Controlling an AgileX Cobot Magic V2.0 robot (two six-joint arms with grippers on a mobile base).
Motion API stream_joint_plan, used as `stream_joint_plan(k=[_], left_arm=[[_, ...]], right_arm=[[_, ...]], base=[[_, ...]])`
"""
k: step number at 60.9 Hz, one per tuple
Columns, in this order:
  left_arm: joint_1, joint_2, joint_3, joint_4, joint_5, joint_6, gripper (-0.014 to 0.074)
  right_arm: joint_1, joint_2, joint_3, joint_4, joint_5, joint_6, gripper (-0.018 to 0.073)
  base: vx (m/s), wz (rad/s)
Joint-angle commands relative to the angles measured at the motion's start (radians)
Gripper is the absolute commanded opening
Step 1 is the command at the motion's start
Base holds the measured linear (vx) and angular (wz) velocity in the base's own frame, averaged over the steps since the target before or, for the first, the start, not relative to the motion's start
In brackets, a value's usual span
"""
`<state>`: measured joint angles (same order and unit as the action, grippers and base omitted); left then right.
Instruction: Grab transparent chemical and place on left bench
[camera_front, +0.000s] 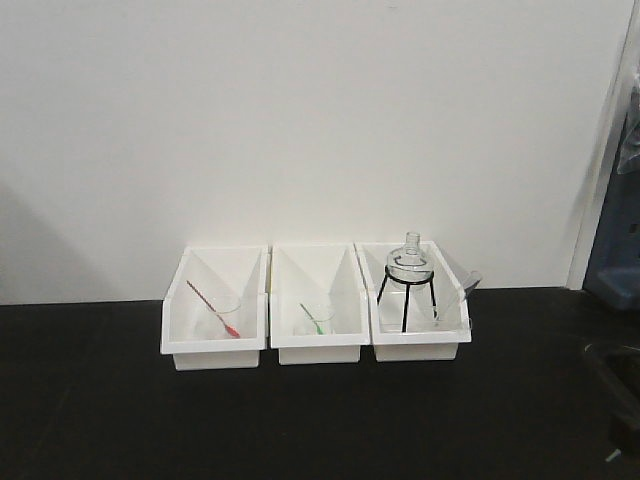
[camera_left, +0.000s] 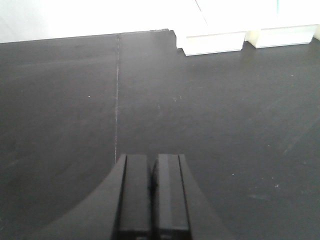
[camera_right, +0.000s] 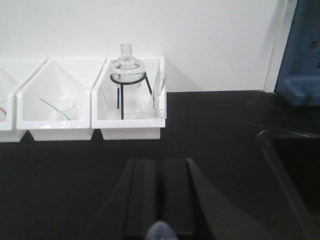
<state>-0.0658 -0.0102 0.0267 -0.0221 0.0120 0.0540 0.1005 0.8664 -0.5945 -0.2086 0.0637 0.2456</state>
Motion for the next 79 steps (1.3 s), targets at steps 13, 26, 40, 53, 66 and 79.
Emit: stream_joint_plan(k=[13,26,40,53,66,79], left_arm=[[-0.002,-0.019,0.016,-0.001,-0.078,-0.008,-0.0003],[-0.002,-0.019,0.016,-0.001,-0.078,-0.008,-0.0003],[-0.002,-0.019,0.016,-0.001,-0.078,-0.008,-0.0003],[-0.002,-0.019,0.016,-0.001,-0.078,-0.008,-0.0003],[-0.002,-0.019,0.016,-0.001,-0.078,-0.008,-0.0003],[-0.002,-0.019,0.016,-0.001,-0.078,-0.008,-0.0003]], right_arm=[[0.204,0.099,-0.033,-0.075,-0.421,0.022,0.0],[0.469,0.22,-0.033,-0.148,-0.408,0.021,0.0],[0.611,0.312,-0.033,-0.148,-0.356,0.021,0.0],[0.693,0.372,-0.033,-0.131,-0.344,0.026,0.0],[0.72,0.403,-0.033,-0.129,-0.315,0.026,0.0],[0.72,0.447,-0.033,-0.133,-0.316,0.015,0.0029]], base=[[0.0,0.0],[0.0,0.0],[0.0,0.0],[0.0,0.0],[0.0,0.0],[0.0,0.0]])
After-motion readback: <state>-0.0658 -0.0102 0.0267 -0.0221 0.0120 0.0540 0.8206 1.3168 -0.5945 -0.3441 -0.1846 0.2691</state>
